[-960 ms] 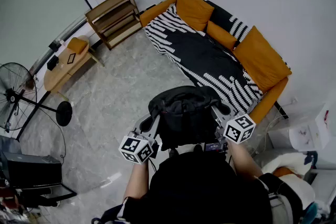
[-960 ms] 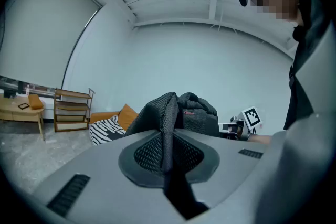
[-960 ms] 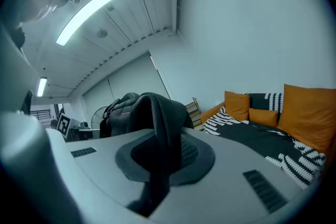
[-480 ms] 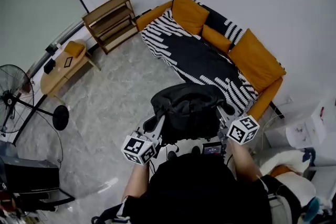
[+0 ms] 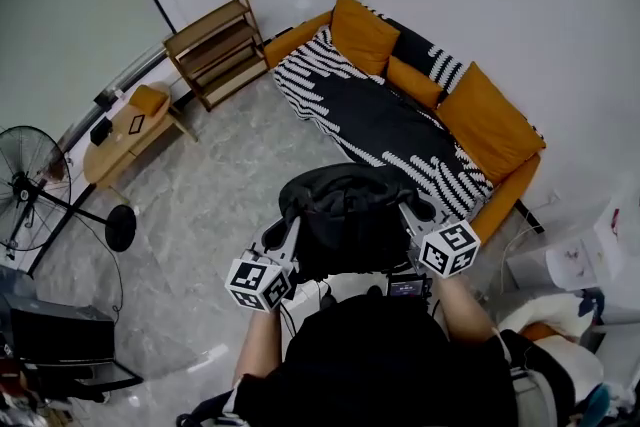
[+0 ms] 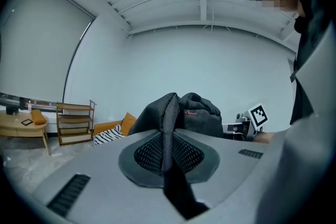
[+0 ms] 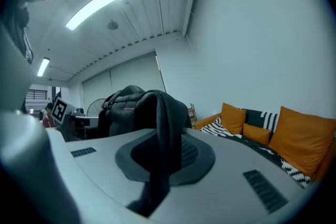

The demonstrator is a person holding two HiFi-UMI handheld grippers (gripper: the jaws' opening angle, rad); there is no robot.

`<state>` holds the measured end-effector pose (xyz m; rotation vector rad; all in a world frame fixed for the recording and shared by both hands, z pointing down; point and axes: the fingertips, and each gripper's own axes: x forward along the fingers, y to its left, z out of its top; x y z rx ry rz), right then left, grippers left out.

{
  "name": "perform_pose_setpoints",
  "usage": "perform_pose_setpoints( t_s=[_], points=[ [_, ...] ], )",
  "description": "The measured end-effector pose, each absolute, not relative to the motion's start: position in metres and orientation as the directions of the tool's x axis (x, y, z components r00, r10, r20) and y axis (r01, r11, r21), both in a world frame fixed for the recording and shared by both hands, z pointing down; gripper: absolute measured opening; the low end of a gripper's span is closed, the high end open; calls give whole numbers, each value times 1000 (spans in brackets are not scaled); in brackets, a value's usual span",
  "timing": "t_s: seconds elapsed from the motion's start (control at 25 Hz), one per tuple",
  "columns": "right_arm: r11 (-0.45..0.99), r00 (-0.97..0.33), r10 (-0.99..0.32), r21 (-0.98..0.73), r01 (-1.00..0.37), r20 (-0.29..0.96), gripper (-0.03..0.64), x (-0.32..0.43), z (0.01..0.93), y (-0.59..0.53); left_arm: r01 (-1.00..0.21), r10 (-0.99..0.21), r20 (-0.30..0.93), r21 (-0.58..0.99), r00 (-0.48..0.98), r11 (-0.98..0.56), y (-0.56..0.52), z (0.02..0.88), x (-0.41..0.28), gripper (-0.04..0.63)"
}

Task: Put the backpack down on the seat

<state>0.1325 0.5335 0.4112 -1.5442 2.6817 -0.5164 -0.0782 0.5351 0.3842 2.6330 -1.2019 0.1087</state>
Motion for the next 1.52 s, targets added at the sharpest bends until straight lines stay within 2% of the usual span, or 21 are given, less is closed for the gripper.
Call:
perform_pose_setpoints(
  t_s=[0.28,0.6,1.2,1.52],
  points=[
    [518,-600,-787,-377,-768,142,46,128,417,532,-782,-770,166,252,616,-571,543,388,-83,45],
    [581,-650,-746,-338,-741,142,46,124,416,526,-821,-814,168,265,556,-506,546,392,-87,46],
    [547,-616,-766,-315,-775,185,46,130,428,474,-853,-828,212,192,519,-485,491,407,-81,46],
    [518,-584,-786,-298,-802,204,46,127,430,418,-839,-815,210,209,540,-502,429,410,-84,46]
  ],
)
